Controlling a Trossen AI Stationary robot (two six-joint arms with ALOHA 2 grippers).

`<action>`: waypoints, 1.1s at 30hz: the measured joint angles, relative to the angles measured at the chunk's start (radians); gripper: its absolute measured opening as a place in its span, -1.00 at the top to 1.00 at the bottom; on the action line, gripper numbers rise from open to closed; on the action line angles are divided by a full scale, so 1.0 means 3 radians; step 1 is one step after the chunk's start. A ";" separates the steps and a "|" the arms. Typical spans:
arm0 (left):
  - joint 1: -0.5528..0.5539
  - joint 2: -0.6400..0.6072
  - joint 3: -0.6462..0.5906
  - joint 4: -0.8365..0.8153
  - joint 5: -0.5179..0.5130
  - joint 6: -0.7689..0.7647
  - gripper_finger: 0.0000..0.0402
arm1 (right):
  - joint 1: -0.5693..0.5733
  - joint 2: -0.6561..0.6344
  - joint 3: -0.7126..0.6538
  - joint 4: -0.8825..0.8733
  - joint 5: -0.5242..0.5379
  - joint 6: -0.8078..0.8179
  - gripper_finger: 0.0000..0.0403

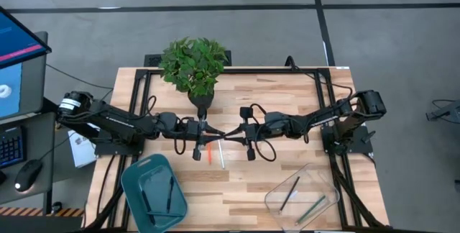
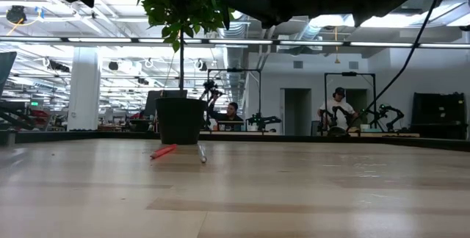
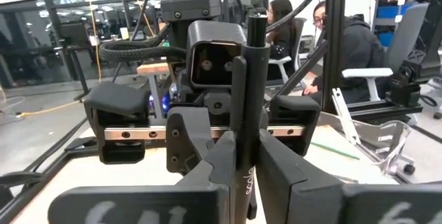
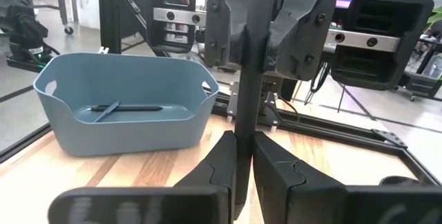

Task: Sort pens & pencils
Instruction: Put the black pen into the blue bin

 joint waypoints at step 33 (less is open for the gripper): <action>-0.0260 -0.0213 -0.0006 -0.0646 0.0369 -0.0234 0.90 | 0.0135 -0.0238 0.0001 -0.1765 0.0015 0.0462 -0.05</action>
